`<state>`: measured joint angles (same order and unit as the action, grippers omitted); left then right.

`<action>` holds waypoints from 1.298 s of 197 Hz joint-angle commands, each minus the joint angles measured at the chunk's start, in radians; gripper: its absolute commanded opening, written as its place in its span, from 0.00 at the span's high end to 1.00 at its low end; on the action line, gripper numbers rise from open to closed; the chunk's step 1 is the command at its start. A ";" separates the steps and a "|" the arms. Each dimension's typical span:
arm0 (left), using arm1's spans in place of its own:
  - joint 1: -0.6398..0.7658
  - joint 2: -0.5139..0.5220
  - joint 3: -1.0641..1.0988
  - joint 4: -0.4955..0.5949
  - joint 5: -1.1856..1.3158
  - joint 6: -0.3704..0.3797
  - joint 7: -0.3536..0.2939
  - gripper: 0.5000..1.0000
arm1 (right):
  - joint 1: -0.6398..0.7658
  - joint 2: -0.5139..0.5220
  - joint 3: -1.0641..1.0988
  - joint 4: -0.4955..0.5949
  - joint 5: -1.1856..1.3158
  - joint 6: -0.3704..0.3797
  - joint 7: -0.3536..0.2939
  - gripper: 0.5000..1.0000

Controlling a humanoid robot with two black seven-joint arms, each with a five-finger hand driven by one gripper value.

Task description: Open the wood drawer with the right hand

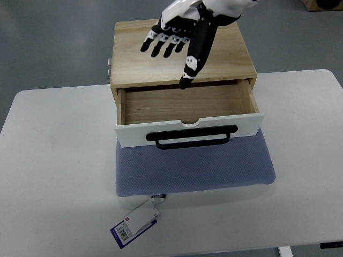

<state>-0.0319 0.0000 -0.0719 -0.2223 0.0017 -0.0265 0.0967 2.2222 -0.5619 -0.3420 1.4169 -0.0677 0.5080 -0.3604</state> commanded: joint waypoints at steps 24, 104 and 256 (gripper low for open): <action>0.000 0.000 0.001 0.000 0.000 0.000 0.000 0.00 | -0.297 -0.151 0.322 -0.211 0.000 -0.098 0.032 0.14; 0.000 0.000 0.001 -0.006 0.003 -0.001 0.000 0.00 | -1.079 0.010 1.228 -0.630 0.003 -0.362 0.394 0.13; 0.000 0.000 0.001 -0.006 0.004 -0.003 0.000 0.00 | -1.434 0.396 1.680 -0.869 0.226 -0.232 0.483 0.11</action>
<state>-0.0322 0.0000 -0.0705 -0.2293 0.0059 -0.0292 0.0966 0.7931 -0.1672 1.3447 0.5492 0.1727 0.2000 0.1495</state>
